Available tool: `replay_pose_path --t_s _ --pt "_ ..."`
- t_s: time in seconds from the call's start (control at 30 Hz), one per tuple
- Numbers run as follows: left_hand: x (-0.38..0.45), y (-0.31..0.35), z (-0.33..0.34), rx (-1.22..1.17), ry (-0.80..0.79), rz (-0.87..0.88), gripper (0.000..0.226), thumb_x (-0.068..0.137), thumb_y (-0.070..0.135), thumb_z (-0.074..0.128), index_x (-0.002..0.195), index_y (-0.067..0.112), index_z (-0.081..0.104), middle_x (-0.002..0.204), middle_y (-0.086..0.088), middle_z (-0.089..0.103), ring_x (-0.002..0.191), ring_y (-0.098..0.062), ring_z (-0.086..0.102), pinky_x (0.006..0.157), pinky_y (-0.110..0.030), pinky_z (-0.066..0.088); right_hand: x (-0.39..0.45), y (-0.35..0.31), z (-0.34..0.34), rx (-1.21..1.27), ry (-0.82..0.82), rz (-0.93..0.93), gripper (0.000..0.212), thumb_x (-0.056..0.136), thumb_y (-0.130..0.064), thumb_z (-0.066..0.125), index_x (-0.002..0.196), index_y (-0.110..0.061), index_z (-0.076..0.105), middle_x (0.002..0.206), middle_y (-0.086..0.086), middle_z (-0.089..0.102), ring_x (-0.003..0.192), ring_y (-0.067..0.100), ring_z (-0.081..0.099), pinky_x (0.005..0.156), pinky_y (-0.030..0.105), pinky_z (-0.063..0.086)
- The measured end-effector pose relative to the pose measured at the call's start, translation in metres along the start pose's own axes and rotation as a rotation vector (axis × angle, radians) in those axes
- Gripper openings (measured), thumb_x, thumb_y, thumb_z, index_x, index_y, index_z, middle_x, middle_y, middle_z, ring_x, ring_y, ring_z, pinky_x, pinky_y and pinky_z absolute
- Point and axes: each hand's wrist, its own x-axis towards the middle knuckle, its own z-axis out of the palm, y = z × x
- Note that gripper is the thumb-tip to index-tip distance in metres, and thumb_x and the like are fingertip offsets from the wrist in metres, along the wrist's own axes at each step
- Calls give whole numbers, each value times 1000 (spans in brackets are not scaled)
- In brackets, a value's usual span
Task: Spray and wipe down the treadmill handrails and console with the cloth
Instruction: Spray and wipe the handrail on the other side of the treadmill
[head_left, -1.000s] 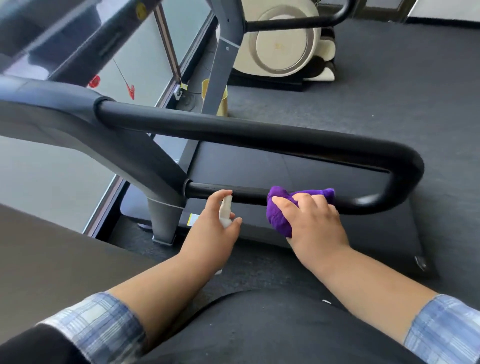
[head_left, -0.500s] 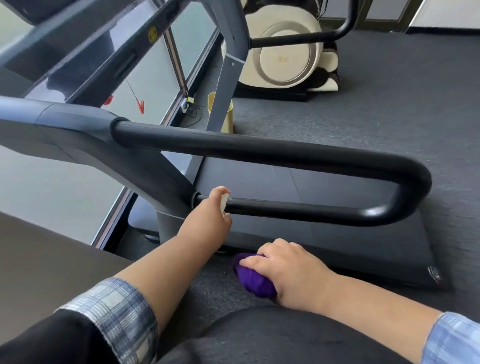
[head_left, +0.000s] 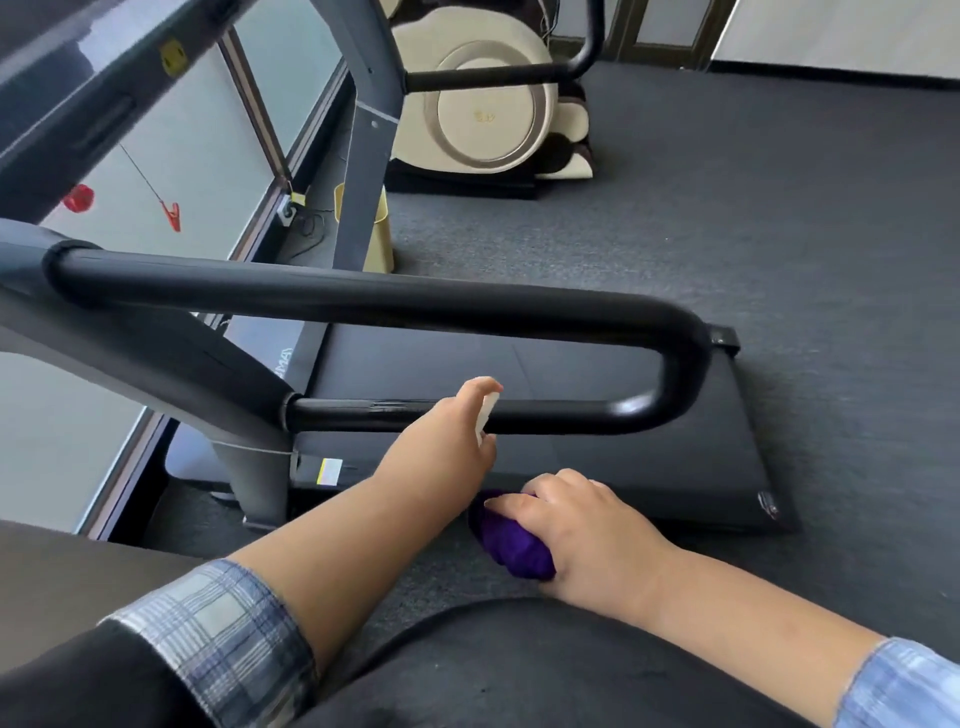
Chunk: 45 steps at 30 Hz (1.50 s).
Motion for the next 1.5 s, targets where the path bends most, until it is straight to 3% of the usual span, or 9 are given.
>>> replay_pose_path --t_s 0.23,0.43,0.57,0.7,0.87,1.0,1.27,1.37,1.5 --pt "4 14 6 -6 -18 -55 46 90 30 60 123 44 31 106 2 64 73 -16 50 66 -28 38 -17 17 -23 61 120 41 74 78 -43 68 145 -39 37 126 -8 51 113 20 46 100 39 43" --pt "-37 -6 -10 -149 86 -263 53 90 37 61 128 56 29 86 14 61 64 -5 60 57 -29 47 14 28 -55 89 584 110 84 70 -42 81 143 -31 41 125 3 58 111 30 52 97 47 48" --pt "-61 -7 -9 -176 122 -318 55 88 37 63 129 56 31 82 18 59 67 0 58 58 -27 42 50 41 -59 -155 314 165 82 72 -75 65 139 -39 34 129 3 53 116 30 49 97 46 43" --pt "-77 -4 -8 -222 148 -388 56 87 41 65 124 63 30 84 23 60 65 8 58 53 -17 39 59 57 -42 -203 186 173 87 67 -84 60 137 -41 30 128 3 52 114 29 54 93 47 47" --pt "-102 -8 -10 -260 197 -450 52 89 37 65 123 59 34 92 42 56 73 8 59 53 -10 41 78 58 -24 -318 202 65 87 77 -73 62 143 -33 23 125 3 53 102 27 59 81 40 51" --pt "-120 -15 -11 -257 244 -520 52 88 40 64 121 64 32 87 22 61 72 6 59 57 -16 40 104 35 -24 -349 174 14 84 82 -71 58 147 -31 23 120 2 53 96 26 60 75 38 50" --pt "-145 -33 5 -246 298 -646 59 86 41 65 111 76 26 97 36 55 80 9 58 60 -16 41 198 -66 -2 -301 154 -151 79 89 -48 66 148 -23 20 121 12 51 104 35 58 79 43 47" --pt "-142 -37 12 -248 307 -660 59 85 41 65 111 77 26 97 36 55 82 9 57 62 -16 42 228 -94 6 -242 124 -168 75 90 -38 65 149 -23 22 123 14 51 108 39 57 79 45 45" --pt "-132 -34 13 -266 295 -655 54 85 42 64 116 71 30 86 23 61 78 7 58 61 -17 41 226 -82 4 -260 116 -193 79 87 -38 71 146 -24 21 113 12 49 100 37 59 66 42 36"
